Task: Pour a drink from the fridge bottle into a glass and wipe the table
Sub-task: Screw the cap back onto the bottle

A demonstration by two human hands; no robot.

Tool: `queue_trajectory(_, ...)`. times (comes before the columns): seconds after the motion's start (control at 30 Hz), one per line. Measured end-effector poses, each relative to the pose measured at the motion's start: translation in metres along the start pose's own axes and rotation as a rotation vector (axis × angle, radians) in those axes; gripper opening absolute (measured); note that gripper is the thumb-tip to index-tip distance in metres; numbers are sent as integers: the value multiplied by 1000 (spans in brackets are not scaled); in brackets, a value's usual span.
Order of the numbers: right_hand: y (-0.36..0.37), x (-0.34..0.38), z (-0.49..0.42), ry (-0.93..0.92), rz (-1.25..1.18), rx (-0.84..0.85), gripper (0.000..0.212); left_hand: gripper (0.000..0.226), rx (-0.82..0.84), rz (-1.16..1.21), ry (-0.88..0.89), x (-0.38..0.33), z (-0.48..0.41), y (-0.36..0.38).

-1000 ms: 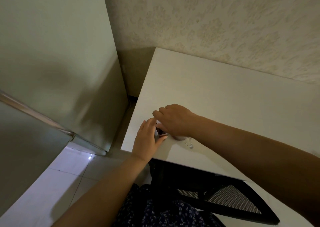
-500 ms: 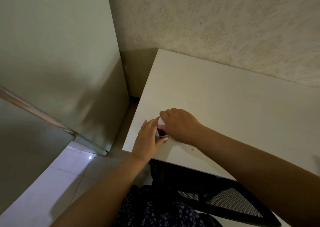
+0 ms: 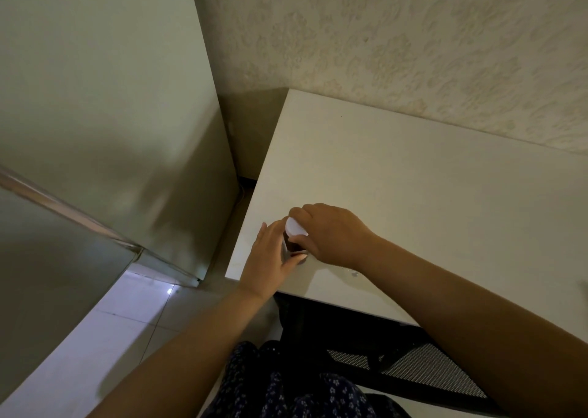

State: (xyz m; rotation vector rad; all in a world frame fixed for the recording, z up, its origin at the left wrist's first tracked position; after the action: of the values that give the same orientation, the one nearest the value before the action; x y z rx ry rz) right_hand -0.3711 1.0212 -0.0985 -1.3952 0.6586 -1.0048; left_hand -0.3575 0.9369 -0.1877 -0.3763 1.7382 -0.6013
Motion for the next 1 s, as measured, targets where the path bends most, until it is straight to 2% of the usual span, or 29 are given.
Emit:
queue_trajectory(0.1, 5, -6, 9, 70, 42, -6, 42, 60, 5, 4, 18, -2, 0, 2)
queue_trajectory(0.2, -2, -11, 25, 78, 86, -118, 58, 69, 33, 42, -28, -1, -4, 6)
queue_trajectory(0.37, -19, -17, 67, 78, 138, -292, 51, 70, 55, 89, -25, -3, -4, 6)
queue_trajectory(0.57, -23, -18, 92, 156, 113, -303, 44, 65, 4, 95, -13, -8, 5, -6)
queue_trajectory(0.7, -24, -10, 97, 176, 68, -298, 45, 68, -53, 68, 48, -18, 23, -49)
queue_trajectory(0.83, -23, 14, 100, 106, 5, -291, 49, 67, -191, -94, 63, -35, 52, -102)
queue_trajectory(1.0, -15, 67, 99, -82, -27, -235, 50, 71, -377, -363, -8, -56, 132, -155)
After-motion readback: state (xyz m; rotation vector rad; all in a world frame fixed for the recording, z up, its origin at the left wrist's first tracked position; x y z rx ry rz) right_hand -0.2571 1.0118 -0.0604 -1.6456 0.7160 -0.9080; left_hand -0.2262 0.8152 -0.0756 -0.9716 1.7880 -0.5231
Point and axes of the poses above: each hand's wrist, its own z-axis away from the middle knuckle, its own y-axis out of the palm, x = y × z, the point moved 8 cm from there along -z, towards the middle knuckle, and after that the axes turned 7 degrees about -x, right-handed, at the moved point
